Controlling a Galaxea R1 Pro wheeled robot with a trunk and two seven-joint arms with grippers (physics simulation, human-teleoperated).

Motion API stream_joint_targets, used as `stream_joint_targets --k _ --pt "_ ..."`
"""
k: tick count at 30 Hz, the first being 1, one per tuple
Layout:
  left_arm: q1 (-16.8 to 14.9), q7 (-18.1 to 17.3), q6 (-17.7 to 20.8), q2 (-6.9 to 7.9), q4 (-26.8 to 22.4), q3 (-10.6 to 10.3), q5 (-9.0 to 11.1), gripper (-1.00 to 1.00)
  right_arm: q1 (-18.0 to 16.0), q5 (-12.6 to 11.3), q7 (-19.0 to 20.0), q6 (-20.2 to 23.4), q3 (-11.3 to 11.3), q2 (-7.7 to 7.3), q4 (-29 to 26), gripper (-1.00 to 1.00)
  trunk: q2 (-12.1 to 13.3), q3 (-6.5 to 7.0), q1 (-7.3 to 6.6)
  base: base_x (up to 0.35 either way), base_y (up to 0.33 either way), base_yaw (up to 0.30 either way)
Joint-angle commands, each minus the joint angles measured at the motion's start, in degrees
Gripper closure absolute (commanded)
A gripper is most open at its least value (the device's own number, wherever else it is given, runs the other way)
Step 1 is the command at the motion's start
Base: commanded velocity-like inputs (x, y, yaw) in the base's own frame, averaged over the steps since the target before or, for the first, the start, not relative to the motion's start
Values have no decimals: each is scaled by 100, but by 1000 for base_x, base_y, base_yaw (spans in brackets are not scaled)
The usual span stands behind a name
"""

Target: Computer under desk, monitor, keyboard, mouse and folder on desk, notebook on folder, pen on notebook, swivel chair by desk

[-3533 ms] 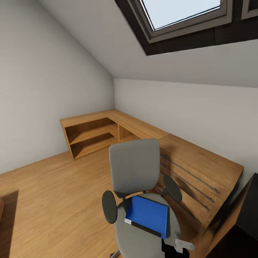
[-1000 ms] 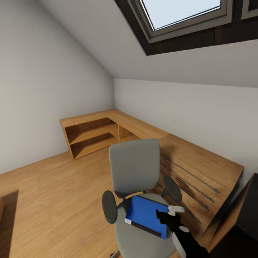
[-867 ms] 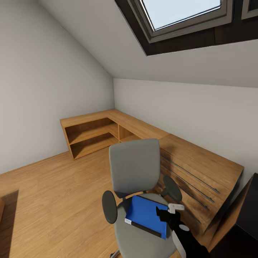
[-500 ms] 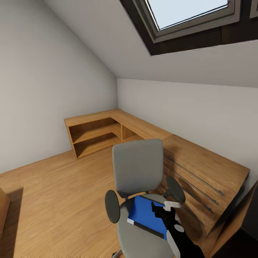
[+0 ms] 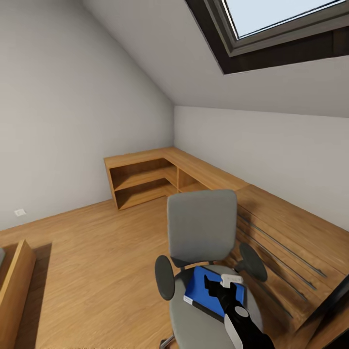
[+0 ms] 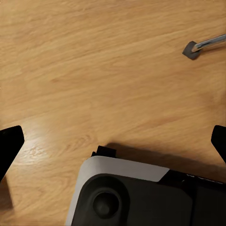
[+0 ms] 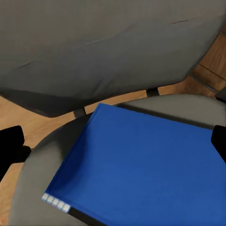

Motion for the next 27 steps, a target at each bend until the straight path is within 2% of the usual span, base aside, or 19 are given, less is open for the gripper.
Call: stream_joint_targets --k 1,19,27 --pt "-4 -8 -17 1 4 -12 31 -100 -4 5 8 -28 -26 4 10 -100 -4 -7 0 0 0 59" --pt "-3 -8 -18 1 4 -5 37 -100 -4 3 -28 -88 -30 -3 37 -100 -4 -9 0 3 0 8" --pt "-6 -8 -18 1 4 -3 39 -100 -4 3 -35 -85 -30 -3 37 -100 -4 -9 0 261 0 0"
